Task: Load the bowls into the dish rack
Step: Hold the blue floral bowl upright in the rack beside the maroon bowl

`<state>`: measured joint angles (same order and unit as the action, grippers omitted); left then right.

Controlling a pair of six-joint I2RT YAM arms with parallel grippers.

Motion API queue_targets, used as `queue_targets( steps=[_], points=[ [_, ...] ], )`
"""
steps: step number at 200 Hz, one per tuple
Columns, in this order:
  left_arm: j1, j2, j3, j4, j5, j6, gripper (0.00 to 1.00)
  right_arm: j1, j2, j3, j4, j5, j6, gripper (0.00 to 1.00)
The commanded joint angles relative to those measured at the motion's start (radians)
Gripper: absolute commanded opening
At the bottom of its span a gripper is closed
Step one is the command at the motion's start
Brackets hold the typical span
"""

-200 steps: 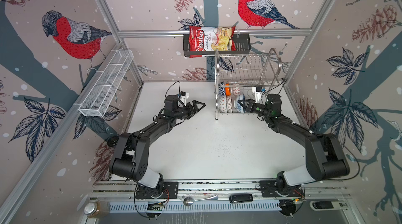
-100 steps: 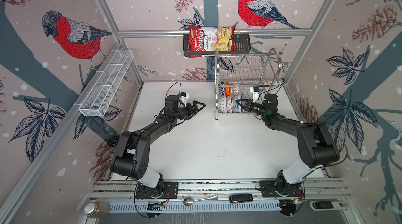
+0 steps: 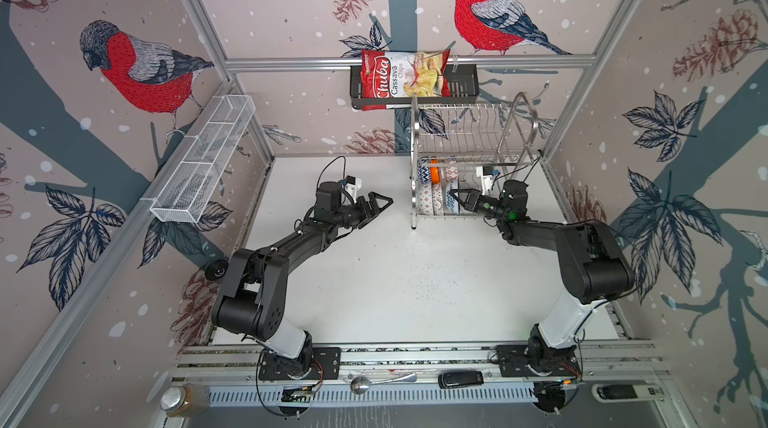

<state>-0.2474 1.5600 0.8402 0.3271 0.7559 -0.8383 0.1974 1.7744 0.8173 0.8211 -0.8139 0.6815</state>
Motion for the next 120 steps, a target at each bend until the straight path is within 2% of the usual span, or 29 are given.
queue_targets(
  steps=[1,120],
  points=[
    [0.000,-0.001,0.008,0.015,0.002,0.005,0.98,0.001,0.014,0.007,0.061,-0.038,0.033,0.00],
    [0.000,-0.002,0.011,0.007,0.000,0.008,0.97,-0.025,0.017,-0.026,0.060,-0.037,0.024,0.03]
  ],
)
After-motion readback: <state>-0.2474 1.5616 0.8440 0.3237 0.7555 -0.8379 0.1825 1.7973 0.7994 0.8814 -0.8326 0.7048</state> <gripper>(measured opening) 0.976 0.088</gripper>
